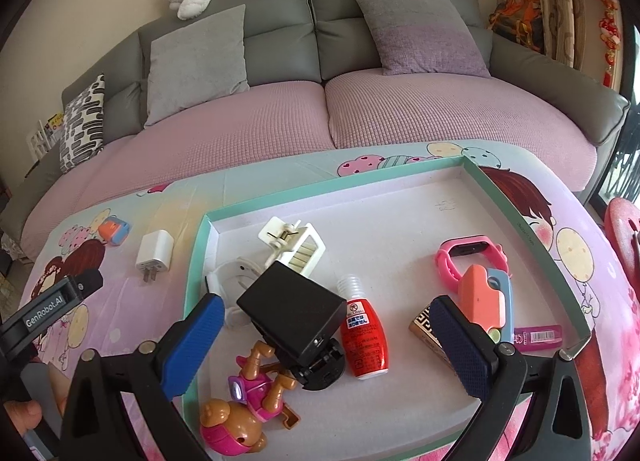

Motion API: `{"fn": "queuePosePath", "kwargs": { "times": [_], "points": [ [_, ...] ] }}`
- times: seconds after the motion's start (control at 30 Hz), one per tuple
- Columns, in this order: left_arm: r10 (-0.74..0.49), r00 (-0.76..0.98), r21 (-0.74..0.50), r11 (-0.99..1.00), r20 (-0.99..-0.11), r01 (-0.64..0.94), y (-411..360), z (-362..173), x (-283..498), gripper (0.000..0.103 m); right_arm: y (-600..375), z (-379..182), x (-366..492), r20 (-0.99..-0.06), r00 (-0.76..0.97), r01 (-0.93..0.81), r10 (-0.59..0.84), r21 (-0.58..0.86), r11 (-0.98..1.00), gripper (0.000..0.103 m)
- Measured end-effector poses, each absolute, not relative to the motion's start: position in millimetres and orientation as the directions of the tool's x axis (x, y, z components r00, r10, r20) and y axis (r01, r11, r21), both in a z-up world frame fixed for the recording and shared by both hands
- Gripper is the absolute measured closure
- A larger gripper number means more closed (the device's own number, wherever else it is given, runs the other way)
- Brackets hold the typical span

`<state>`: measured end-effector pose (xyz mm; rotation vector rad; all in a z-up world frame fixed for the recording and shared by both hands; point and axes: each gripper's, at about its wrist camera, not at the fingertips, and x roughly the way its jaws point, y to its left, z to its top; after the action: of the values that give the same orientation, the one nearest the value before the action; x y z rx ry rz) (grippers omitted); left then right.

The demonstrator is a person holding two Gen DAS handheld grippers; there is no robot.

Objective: Organize rigid objects
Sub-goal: 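Withdraw both grippers from the tray toward the remaining items, then grasp the orange-blue toy with the left gripper while the right grasps the white charger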

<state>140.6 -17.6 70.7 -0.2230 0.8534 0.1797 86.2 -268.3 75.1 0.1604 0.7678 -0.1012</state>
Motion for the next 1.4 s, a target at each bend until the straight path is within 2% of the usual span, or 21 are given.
{"fn": "queuePosePath", "kwargs": {
  "times": [0.1, 0.17, 0.33, 0.5, 0.7, 0.93, 1.07, 1.27, 1.37, 1.4],
  "points": [
    [0.050, 0.681, -0.127, 0.970, -0.730, -0.208, -4.6, 80.2, 140.7, 0.000, -256.8, 89.0, 86.7, -0.668, 0.744, 0.117, -0.021, 0.099, 0.988, 0.000],
    [0.062, 0.677, -0.087, 0.979, -0.733, -0.184, 5.0, 85.0, 145.6, 0.000, -247.3, 97.9, 89.9, -0.652, 0.758, 0.094, 0.001, 0.110, 0.989, 0.000],
    [0.098, 0.690, -0.029, 0.985, -0.717, -0.171, 33.9, 97.5, 161.5, 0.000, -214.4, 120.2, 109.2, -0.626, 0.772, -0.009, 0.110, 0.163, 0.987, 0.000],
    [0.017, 0.682, -0.075, 0.992, -0.731, -0.105, 51.5, 99.3, 183.7, 0.000, -172.0, 128.9, 137.6, -0.635, 0.753, -0.110, 0.172, 0.136, 0.985, 0.000],
    [-0.056, 0.615, -0.114, 0.992, -0.786, -0.055, 59.6, 77.2, 228.2, 0.000, -131.0, 100.3, 171.2, -0.701, 0.673, -0.182, 0.236, 0.152, 0.971, 0.000],
    [-0.113, 0.540, -0.175, 0.983, -0.834, -0.064, 69.2, 43.9, 272.0, 0.000, -105.6, 60.1, 204.1, -0.770, 0.595, -0.207, 0.230, 0.129, 0.970, 0.011],
    [-0.117, 0.527, -0.181, 0.981, -0.842, -0.071, 66.9, 35.9, 289.4, 0.000, -101.2, 43.4, 218.3, -0.794, 0.564, -0.203, 0.227, 0.133, 0.970, 0.014],
    [-0.070, 0.508, -0.124, 0.990, -0.859, -0.072, 53.3, 25.3, 312.0, 0.001, -95.9, 28.4, 231.4, -0.812, 0.543, -0.208, 0.216, 0.119, 0.971, 0.016],
    [-0.062, 0.500, -0.111, 0.991, -0.864, -0.069, 50.6, 21.5, 317.0, 0.006, -95.4, 23.0, 236.3, -0.818, 0.533, -0.203, 0.215, 0.123, 0.971, 0.019],
    [-0.055, 0.500, -0.101, 0.993, -0.864, -0.066, 48.9, 20.9, 317.4, 0.012, -95.0, 21.2, 238.0, -0.821, 0.529, -0.201, 0.214, 0.124, 0.972, 0.020]
  ]
}}
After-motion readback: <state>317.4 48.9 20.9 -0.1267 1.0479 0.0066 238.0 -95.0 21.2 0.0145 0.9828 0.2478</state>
